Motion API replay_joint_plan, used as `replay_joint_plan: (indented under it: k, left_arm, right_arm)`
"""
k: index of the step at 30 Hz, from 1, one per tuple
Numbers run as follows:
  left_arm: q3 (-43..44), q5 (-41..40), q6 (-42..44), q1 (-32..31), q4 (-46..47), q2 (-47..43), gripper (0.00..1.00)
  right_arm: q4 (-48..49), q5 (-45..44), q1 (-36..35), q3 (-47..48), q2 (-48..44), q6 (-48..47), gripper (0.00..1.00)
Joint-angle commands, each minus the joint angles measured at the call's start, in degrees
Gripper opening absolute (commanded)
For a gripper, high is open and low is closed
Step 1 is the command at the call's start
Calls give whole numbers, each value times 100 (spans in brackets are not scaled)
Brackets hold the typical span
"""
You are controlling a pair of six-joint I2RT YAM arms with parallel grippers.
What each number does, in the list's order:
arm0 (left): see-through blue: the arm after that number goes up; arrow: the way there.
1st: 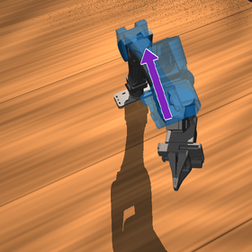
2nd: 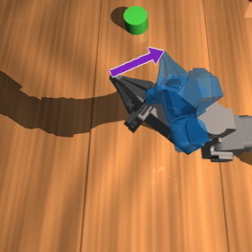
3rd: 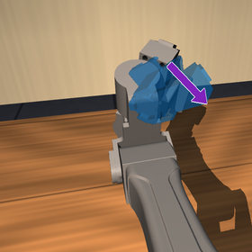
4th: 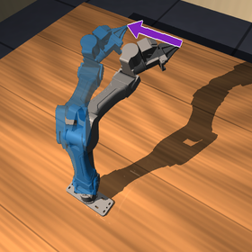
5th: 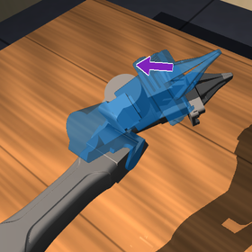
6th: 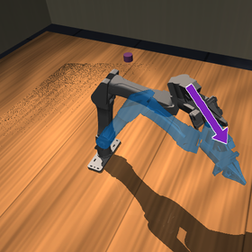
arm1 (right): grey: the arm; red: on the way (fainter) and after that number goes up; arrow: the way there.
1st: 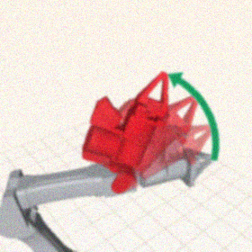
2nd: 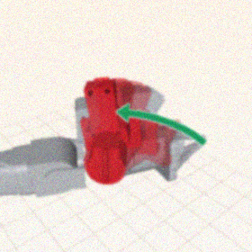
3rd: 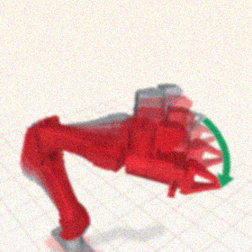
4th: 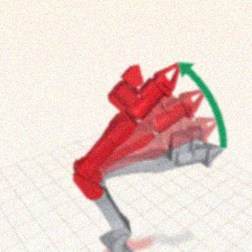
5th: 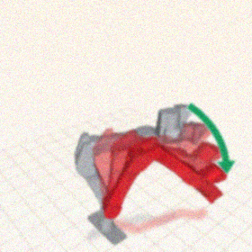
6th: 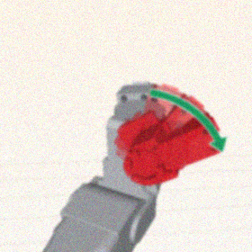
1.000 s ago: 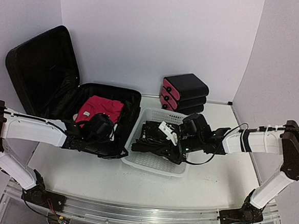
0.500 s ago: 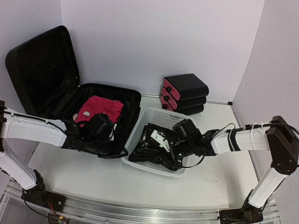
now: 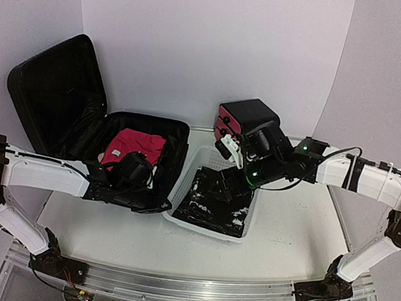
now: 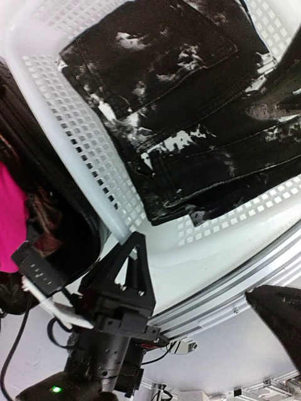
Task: Open, take out, and arrange the luggage
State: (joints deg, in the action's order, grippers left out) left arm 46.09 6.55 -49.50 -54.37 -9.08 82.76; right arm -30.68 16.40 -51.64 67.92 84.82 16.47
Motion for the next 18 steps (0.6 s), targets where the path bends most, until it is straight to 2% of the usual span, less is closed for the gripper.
replay_joint_plan:
  k: [1, 4, 7, 8, 11, 14, 17, 18]
  left_arm:
    - [218, 72, 410, -48, 31, -29, 8]
    - [259, 107, 404, -48, 28, 9, 8]
    - [282, 134, 398, -47, 29, 5, 8]
    - [286, 138, 405, -49, 29, -1, 8]
    - [272, 145, 411, -48, 29, -14, 8]
    - [291, 152, 398, -52, 29, 24, 8]
    - [271, 172, 392, -49, 34, 26, 8]
    - [259, 172, 388, -55, 30, 10, 8]
  right_arm:
    - [-115, 131, 13, 414, 507, 1167, 73]
    - [280, 336, 14, 346, 1062, 1587, 43]
    - [569, 391, 13, 128, 1564, 1617, 14]
    - [636, 525, 13, 99, 1757, 1602, 8]
    - [969, 540, 20, -113, 2299, 1463, 5]
    - [770, 306, 24, 143, 2684, 1080, 6]
    - [691, 126, 23, 287, 2252, 975, 10]
    - [546, 53, 24, 372, 2078, 953, 14]
